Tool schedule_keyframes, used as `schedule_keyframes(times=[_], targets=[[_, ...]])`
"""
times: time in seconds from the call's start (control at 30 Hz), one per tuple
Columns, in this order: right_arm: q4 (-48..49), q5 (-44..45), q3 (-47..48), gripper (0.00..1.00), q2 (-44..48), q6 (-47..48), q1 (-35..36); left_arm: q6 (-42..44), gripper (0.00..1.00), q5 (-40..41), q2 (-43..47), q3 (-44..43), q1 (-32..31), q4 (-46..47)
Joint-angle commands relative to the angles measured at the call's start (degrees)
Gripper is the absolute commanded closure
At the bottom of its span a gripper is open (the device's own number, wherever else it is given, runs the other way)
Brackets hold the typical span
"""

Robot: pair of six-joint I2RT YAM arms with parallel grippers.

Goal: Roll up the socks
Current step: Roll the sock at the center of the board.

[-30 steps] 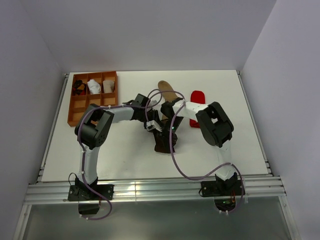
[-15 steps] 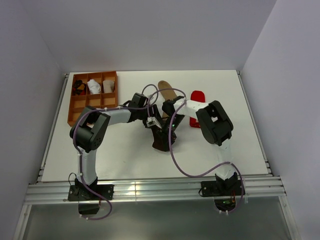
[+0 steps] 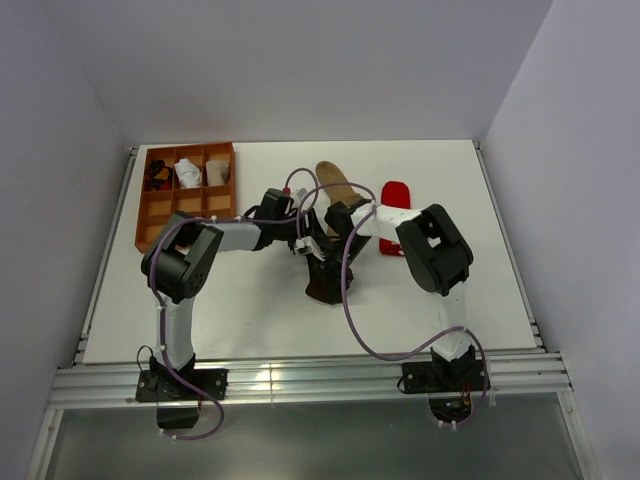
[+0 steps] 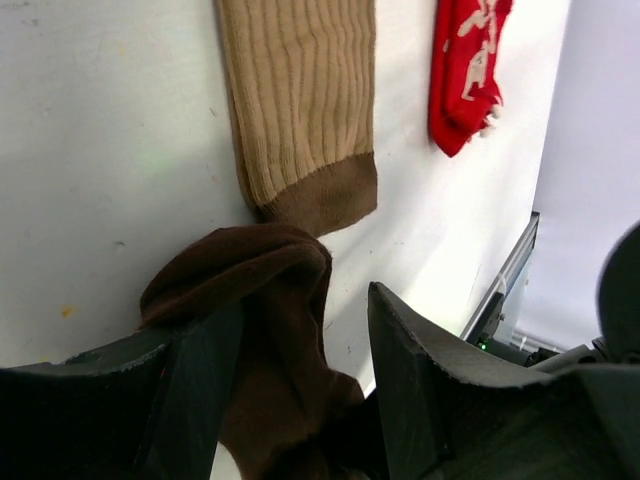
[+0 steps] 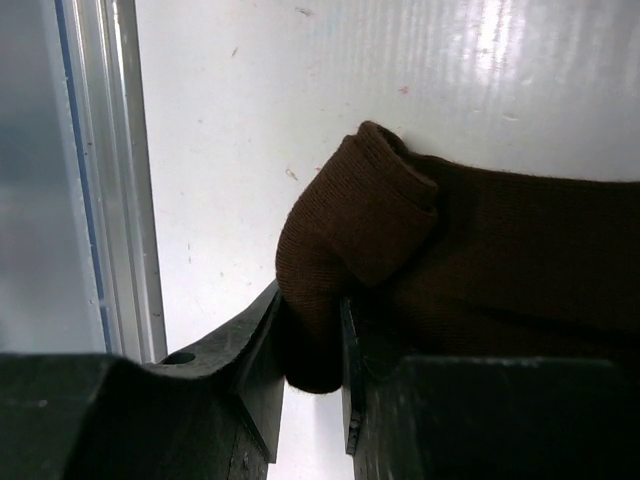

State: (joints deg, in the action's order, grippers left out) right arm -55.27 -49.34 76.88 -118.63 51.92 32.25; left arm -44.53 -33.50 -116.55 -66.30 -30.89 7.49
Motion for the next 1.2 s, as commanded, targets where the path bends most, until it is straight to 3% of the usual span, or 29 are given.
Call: schedule_keyframes(times=[0.0, 0.23, 0.8, 1.17], targets=[[0.68, 10.93, -3.32, 0.86, -3.36, -15.44, -5.18, 4.19, 0.39, -9.59, 5.36, 7.40, -2.24, 2.70], [2.00, 12.16, -3.67, 0.87, -2.66, -16.59, -5.18, 2.61, 0.37, -7.03, 11.25, 15.76, -2.15, 13.08], [9.29, 15.59, -9.11, 0.94, 3.58, -19.58, -5.09, 4.81, 0.31, -12.12, 8.45, 14.53, -0.66, 13.78], [16.32, 18.22, -15.26, 1.00, 11.39, -20.63, -4.65, 4.54, 0.37, -12.38, 5.28, 14.10, -0.31, 12.47]])
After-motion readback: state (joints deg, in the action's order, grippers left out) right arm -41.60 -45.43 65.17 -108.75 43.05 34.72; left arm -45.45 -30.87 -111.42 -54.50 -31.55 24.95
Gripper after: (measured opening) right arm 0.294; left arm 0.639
